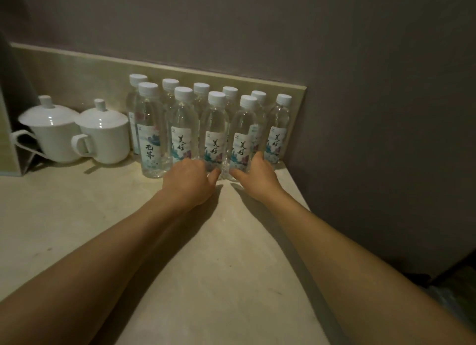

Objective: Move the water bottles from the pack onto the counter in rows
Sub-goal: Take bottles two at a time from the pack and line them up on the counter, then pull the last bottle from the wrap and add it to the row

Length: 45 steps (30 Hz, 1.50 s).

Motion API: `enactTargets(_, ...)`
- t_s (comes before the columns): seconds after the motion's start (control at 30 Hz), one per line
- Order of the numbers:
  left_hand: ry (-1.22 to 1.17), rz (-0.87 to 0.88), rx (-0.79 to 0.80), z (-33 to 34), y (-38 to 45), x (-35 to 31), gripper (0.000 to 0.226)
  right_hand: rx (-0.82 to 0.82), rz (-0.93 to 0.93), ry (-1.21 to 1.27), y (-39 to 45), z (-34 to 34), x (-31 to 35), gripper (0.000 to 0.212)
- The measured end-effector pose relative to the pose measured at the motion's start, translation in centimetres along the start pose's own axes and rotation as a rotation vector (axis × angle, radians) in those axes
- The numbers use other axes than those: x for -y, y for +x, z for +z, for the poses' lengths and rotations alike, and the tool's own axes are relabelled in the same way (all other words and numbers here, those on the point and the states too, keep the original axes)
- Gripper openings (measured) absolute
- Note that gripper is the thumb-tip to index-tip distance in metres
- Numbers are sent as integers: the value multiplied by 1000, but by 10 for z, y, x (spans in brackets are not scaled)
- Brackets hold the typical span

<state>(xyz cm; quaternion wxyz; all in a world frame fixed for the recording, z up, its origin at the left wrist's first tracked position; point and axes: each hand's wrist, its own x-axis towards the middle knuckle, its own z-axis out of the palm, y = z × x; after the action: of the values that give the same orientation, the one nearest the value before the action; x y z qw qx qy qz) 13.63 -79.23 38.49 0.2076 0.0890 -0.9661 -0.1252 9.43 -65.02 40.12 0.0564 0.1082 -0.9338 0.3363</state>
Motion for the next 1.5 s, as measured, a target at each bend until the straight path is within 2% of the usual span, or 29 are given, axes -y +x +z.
enactTargets(0.2, -21, 12, 79, -14, -16, -41, 43, -92, -47, 57, -21, -34, -22, 57)
enactTargets(0.33, -33, 72, 4, -17, -31, -103, 42, -216, -63, 113, -39, -81, -54, 45)
enactTargets(0.47, -44, 133, -11, -11, -51, -185, 41, -357, -51, 113, -64, -141, -111, 45)
enactTargets(0.67, -117, 249, 49, 24, -93, -319, 41, -489, 81, 87, -115, -227, -230, 34)
enactTargets(0.83, -140, 365, 209, 57, -127, -416, 38, -455, 225, 32, -164, -286, -330, 22)
enactTargets(1.03, -145, 490, 343, 98, -151, -506, 36, -494, 424, 43, -205, -331, -419, 20)
enactTargets(1.13, -135, 528, 388, 126, -158, -540, 36, -479, 499, 84, -216, -338, -455, 18)
enactTargets(1.33, -129, 559, 577, 201, -160, -588, 33, -418, 625, 90, -215, -334, -539, 15)
enactTargets(1.5, -161, 501, 742, 284, -157, -621, 36, -253, 746, 99, -188, -317, -609, 9)
